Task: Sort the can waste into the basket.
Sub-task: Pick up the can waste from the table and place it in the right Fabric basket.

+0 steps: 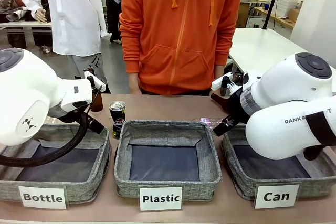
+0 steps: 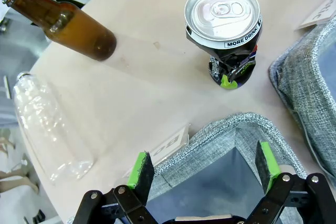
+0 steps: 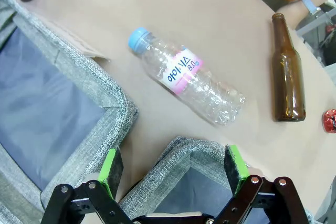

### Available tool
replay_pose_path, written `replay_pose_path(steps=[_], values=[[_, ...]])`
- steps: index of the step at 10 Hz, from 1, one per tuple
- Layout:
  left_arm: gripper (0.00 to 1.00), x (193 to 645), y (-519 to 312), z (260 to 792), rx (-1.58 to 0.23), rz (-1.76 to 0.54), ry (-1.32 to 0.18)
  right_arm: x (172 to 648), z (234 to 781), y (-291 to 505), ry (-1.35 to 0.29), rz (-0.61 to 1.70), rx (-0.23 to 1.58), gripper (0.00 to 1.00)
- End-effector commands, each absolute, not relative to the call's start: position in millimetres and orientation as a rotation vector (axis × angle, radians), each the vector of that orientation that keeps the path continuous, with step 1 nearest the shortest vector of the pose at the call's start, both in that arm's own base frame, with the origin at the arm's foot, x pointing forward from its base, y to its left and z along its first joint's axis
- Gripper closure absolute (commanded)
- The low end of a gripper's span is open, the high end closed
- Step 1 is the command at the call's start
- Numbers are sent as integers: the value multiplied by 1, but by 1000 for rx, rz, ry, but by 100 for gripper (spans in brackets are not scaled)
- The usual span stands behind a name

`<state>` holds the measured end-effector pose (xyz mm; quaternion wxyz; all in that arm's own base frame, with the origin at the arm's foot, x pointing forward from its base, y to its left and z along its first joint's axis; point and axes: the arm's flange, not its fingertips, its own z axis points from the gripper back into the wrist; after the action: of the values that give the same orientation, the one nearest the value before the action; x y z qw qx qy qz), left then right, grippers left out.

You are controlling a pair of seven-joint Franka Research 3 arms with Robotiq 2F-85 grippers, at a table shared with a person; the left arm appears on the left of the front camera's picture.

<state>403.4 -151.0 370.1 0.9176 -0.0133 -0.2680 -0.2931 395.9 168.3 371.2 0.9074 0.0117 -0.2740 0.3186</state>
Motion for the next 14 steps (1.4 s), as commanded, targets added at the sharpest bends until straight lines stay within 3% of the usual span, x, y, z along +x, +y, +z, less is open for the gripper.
replay_pose_path(steps=[1, 5, 6, 7, 9, 12, 14], values=[[0, 403, -151, 370, -27, -603, -552, 396, 371, 168, -566, 657, 25, 0], [0, 398, -144, 373, -73, -602, -505, 394, 375, 174, -545, 681, 39, 0], [0, 388, -134, 383, -48, -607, -407, 387, 391, 176, -511, 685, 33, 0], [0, 369, -122, 408, -152, -582, -461, 375, 416, 173, -479, 617, 101, 0], [0, 322, -111, 471, -367, -469, -465, 336, 478, 137, -479, 383, 298, 0], [0, 263, -42, 504, -823, -597, -486, 283, 510, 32, -434, 359, 739, 0], [0, 249, 50, 512, -863, -347, -644, 259, 501, -46, -525, 144, 918, 0]])
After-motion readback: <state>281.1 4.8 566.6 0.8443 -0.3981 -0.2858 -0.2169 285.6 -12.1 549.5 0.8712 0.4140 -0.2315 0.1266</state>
